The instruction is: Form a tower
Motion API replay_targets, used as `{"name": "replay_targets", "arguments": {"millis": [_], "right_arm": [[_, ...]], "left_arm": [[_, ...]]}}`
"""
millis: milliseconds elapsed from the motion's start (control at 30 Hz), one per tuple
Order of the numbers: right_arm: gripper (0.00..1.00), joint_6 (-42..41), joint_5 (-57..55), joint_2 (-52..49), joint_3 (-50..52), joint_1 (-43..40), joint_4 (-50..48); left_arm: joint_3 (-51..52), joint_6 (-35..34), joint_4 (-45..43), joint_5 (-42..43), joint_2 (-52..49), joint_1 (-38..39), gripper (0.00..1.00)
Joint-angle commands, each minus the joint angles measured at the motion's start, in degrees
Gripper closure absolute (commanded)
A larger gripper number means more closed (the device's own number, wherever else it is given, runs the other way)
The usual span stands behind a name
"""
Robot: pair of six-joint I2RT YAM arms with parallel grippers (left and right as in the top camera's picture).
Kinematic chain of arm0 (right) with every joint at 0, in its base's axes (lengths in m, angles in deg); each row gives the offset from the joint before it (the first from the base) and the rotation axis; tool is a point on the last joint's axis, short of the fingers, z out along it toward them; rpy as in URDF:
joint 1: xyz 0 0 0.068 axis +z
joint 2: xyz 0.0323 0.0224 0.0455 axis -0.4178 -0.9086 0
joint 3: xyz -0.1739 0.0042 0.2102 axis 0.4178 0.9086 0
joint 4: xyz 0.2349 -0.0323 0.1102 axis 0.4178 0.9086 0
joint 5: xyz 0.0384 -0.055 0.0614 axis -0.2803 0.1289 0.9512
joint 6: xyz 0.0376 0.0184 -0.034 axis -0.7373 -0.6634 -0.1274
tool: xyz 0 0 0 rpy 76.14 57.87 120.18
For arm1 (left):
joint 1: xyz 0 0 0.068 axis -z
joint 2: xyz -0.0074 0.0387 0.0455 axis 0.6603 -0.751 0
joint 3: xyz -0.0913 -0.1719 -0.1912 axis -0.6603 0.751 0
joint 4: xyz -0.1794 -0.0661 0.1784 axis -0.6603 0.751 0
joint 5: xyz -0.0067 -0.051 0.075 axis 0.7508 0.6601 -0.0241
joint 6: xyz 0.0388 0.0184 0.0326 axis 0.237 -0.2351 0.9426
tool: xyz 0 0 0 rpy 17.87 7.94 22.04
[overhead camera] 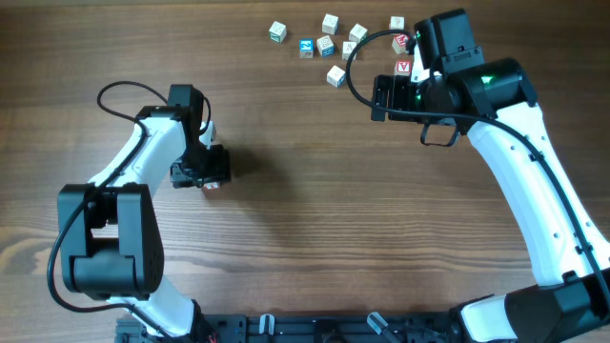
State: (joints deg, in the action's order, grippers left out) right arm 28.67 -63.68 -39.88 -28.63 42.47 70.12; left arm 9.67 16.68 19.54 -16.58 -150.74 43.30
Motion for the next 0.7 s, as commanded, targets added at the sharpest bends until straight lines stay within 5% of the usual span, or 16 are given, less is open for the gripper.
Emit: {"name": "replay_targets", "arguments": {"millis": [0,667], "right_arm": [[0.0,1.14,0.66,-0.79,0.35,-0.13,0.17],[0.0,1.14,0.66,-0.79,0.35,-0.13,0.94]], "left_arm": [[0.46,-0.24,0.13,0.26,-0.59,0.04,0.4],[0.46,-0.22,1.2,-1.11,-0.59,0.04,0.67]]}}
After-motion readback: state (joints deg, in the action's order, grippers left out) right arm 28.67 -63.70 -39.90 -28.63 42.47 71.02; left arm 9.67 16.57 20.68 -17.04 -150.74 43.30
